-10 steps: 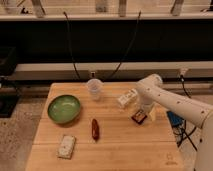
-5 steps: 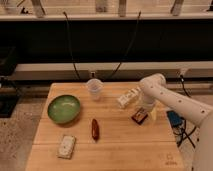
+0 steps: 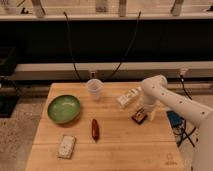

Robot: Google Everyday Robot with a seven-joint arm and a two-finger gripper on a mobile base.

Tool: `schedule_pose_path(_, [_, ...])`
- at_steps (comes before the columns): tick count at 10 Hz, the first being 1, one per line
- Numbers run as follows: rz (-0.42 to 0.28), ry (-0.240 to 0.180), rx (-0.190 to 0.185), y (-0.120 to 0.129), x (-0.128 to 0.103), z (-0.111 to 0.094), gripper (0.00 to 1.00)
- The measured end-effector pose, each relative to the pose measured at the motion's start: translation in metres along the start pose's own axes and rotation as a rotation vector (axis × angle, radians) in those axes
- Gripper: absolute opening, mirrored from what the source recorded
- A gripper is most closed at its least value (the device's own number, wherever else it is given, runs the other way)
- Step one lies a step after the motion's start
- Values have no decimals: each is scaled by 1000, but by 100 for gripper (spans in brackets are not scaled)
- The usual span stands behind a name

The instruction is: Place the eraser in the ceramic cup

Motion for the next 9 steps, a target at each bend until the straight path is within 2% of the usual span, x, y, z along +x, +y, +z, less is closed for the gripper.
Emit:
schedule_pose_path(2, [-5, 4, 0, -2, 0, -1, 0])
schedule_pose_path(4, [-8, 3, 1, 0, -1, -2, 0])
schedule_pose_path(6, [-36, 19, 37, -3, -8, -21, 0])
schedule_pose_path(9, [-110, 69, 110, -18, -21, -57, 0])
